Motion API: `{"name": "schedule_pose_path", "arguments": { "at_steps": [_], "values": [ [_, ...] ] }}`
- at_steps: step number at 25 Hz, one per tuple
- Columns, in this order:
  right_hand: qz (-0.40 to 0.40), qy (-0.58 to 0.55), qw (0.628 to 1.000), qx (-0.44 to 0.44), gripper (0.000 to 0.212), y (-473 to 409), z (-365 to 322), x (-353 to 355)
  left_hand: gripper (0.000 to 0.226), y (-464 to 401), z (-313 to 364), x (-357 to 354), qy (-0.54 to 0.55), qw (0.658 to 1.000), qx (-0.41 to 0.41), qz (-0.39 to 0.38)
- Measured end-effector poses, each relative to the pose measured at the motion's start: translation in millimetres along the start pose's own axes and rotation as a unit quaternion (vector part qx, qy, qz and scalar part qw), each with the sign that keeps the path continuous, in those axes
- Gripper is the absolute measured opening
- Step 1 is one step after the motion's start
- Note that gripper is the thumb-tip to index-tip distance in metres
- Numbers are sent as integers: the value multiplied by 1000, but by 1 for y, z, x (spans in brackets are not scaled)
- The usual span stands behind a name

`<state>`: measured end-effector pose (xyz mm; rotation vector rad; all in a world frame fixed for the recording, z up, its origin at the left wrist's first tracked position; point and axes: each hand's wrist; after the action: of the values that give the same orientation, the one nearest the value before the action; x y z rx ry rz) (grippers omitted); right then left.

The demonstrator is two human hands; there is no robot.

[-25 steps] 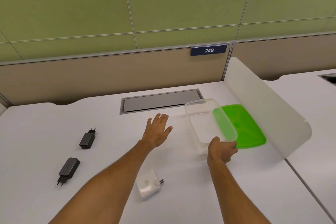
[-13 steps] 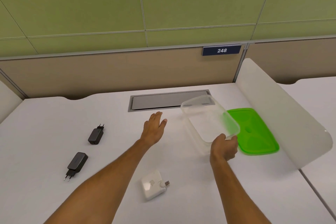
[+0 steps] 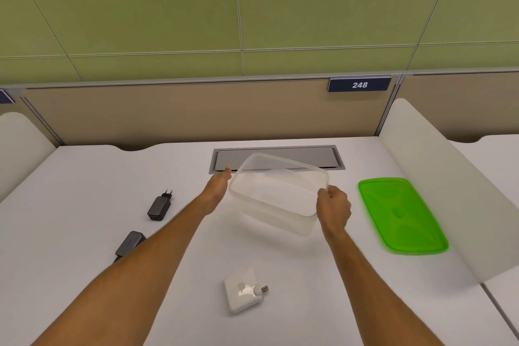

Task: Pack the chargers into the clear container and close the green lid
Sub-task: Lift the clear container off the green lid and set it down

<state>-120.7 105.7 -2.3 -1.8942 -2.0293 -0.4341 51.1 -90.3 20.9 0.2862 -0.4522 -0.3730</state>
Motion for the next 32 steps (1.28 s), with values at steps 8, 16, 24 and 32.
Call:
{"name": "schedule_pose_path", "arguments": {
  "at_steps": [8, 16, 24, 32],
  "values": [
    [-62, 84, 989, 105, 28, -8, -15, -26, 47, -3, -10, 15, 81, 994, 27, 71],
    [-108, 152, 975, 118, 42, -13, -21, -46, 42, -8, -29, 16, 72, 988, 22, 133],
    [-144, 176, 967, 113, 51, -12, -11, -58, 42, -2, -46, 20, 63, 987, 26, 147],
    [-165, 196, 960, 115, 59, -8, -6, -60, 43, 2, -63, 18, 55, 988, 26, 145]
  ]
}}
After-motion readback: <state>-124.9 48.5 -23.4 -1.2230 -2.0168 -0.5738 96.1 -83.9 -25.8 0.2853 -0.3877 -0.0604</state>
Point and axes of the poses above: each hand's wrist, its own y-axis away from the middle knuckle, its own x-axis out of the back of the hand, z = x × y, and after that the axes turned 13 degrees about z, right-handed
